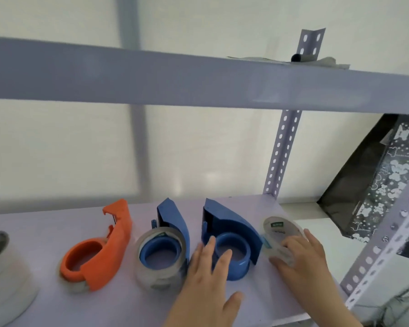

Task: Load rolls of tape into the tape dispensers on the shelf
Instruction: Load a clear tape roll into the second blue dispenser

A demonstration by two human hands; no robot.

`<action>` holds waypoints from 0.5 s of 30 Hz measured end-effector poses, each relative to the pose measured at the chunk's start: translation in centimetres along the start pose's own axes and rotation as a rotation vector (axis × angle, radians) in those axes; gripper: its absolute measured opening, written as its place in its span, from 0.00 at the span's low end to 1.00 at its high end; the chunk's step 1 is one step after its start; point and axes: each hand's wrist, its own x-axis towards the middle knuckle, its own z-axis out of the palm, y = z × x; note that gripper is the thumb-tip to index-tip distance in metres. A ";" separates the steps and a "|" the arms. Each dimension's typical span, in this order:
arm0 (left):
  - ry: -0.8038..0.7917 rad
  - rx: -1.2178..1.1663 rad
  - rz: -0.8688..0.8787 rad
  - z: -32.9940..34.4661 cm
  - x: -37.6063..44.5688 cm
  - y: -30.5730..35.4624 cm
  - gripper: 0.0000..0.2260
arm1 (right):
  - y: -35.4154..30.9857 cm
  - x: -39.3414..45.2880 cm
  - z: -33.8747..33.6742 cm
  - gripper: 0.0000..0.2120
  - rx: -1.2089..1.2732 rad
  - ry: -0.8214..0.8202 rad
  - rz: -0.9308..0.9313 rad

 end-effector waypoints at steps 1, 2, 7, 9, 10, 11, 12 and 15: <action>-0.001 -0.004 -0.017 0.0 0.0 -0.3 0.31 | 0.1 -0.2 -0.2 0.14 0.064 0.019 0.013; 0.000 -0.009 -0.030 0.0 0.0 -0.5 0.31 | 0.0 -0.4 -0.5 0.14 0.139 0.044 0.043; 0.058 -0.060 -0.118 -0.4 -0.4 -1.2 0.29 | 0.4 -1.3 -2.4 0.09 0.512 0.091 0.176; 0.096 -0.095 -0.159 -0.7 -0.5 -1.4 0.28 | 0.0 -1.6 -3.0 0.12 0.680 0.092 0.185; 0.117 -0.113 -0.168 -0.8 -0.4 -1.5 0.28 | -0.3 -1.8 -3.4 0.14 0.775 0.089 0.182; 0.124 -0.135 -0.171 -0.9 -0.5 -1.5 0.28 | -0.8 -2.0 -3.6 0.15 0.859 0.086 0.170; 0.126 -0.163 -0.168 -1.0 -0.4 -1.4 0.28 | -1.3 -2.3 -3.9 0.15 0.933 0.081 0.144; 0.099 -0.236 -0.131 -0.6 -0.3 -1.3 0.28 | -3.3 -2.9 -4.3 0.26 1.044 0.017 0.031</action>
